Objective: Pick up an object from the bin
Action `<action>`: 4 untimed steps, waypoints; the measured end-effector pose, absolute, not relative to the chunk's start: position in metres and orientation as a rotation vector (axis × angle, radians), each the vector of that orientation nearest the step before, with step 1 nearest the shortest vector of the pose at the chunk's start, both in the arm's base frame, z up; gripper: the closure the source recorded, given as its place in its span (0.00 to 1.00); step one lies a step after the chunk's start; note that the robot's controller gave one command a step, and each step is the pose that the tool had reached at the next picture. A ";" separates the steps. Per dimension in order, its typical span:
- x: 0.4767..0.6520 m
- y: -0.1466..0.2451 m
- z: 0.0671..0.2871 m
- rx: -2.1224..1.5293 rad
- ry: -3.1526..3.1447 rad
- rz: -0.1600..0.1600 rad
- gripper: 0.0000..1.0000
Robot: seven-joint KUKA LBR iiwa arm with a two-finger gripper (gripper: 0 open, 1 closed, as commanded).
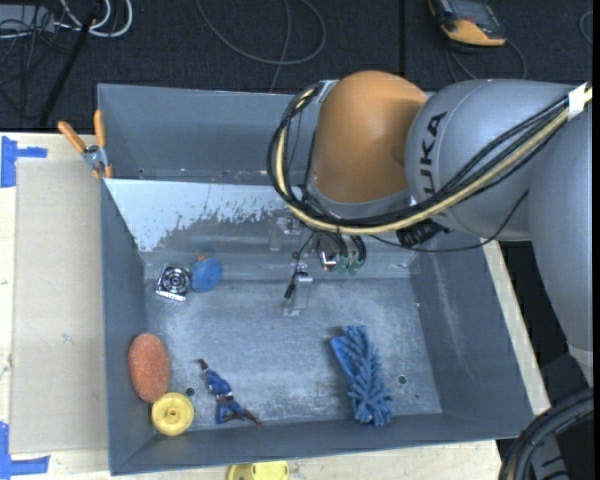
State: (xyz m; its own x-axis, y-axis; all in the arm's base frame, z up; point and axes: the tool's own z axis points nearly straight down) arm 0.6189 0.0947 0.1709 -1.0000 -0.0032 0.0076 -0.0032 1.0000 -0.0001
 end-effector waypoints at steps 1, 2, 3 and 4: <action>0.620 0.094 0.176 0.003 -3.141 -0.001 0.00; 0.599 0.079 0.195 -0.108 -3.132 -0.001 0.00; 0.587 0.030 0.225 -0.117 -3.141 0.000 0.00; 0.562 0.018 0.152 0.117 -3.138 -0.001 1.00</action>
Offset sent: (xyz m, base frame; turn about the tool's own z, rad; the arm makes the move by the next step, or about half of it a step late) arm -0.0462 -0.0434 0.0637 0.1808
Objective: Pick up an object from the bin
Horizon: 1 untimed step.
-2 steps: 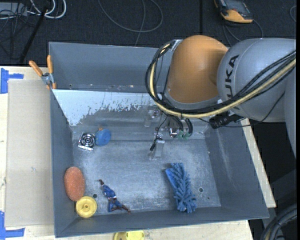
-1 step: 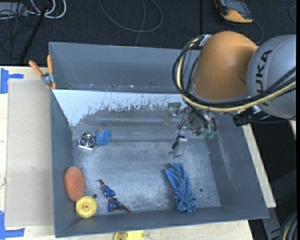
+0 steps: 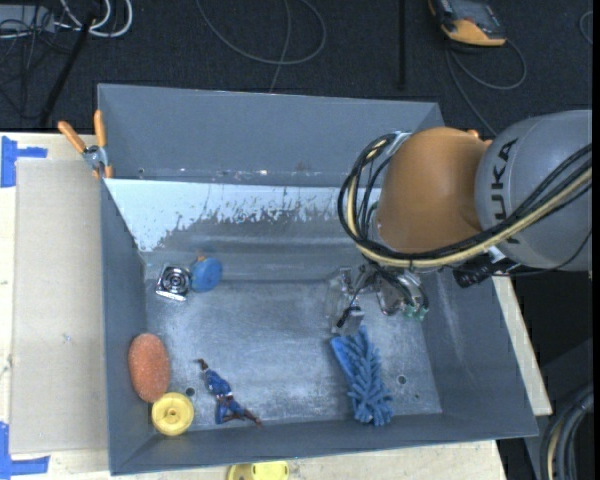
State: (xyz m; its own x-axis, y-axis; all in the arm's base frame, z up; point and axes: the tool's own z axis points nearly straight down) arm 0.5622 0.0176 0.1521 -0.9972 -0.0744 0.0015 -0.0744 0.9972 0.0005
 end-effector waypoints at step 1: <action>0.562 0.017 0.152 0.115 -3.138 -0.001 0.00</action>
Offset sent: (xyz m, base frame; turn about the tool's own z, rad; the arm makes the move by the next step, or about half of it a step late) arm 0.0000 0.0000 0.0000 0.0000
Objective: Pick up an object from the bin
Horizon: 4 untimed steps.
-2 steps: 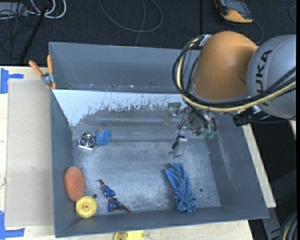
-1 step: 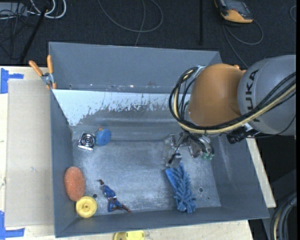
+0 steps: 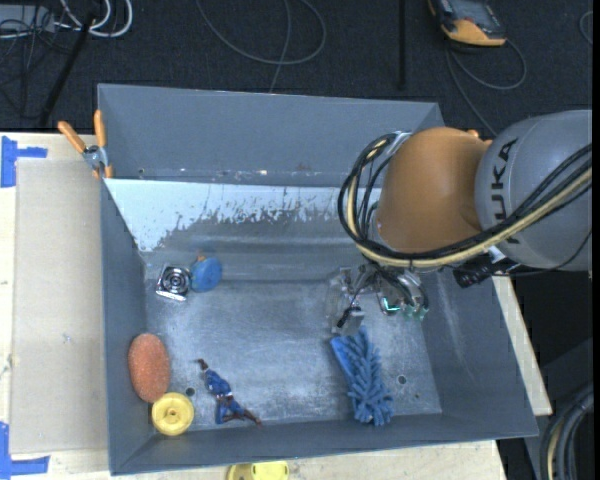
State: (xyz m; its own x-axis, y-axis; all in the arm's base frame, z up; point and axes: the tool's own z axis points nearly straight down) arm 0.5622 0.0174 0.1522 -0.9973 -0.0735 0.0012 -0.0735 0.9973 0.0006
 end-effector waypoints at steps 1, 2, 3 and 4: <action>0.562 0.017 0.152 0.115 -3.138 -0.001 0.00; 0.548 0.006 0.136 0.209 -3.143 -0.002 0.00; 0.520 -0.033 0.101 0.276 -3.128 -0.001 0.00; 0.566 -0.027 0.088 -0.006 -3.142 -0.001 1.00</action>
Offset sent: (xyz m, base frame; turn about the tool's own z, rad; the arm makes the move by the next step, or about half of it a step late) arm -0.0514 -0.0466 -0.0594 -0.1545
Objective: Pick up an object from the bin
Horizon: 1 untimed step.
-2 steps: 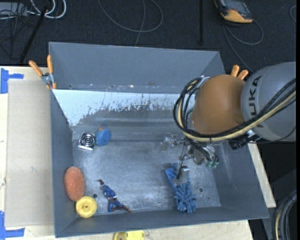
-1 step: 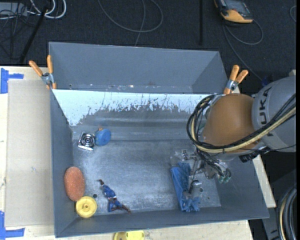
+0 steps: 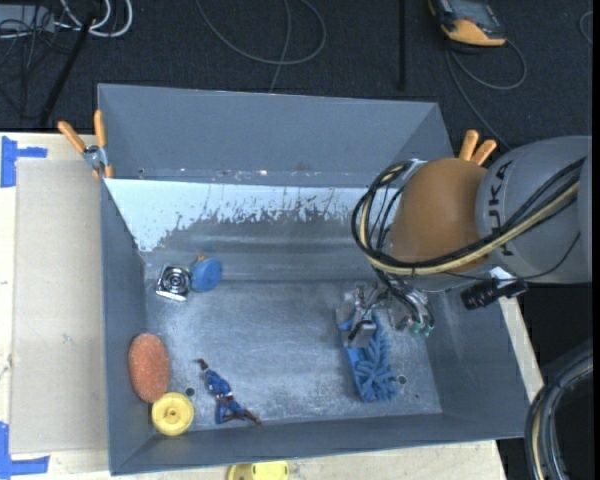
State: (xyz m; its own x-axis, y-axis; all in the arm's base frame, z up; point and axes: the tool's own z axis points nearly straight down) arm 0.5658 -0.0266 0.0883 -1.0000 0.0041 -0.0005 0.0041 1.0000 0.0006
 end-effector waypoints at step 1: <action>0.566 -0.027 0.088 0.008 3.141 0.001 1.00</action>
Offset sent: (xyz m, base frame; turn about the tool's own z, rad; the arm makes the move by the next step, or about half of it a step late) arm 0.0255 -0.0167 0.1807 0.0288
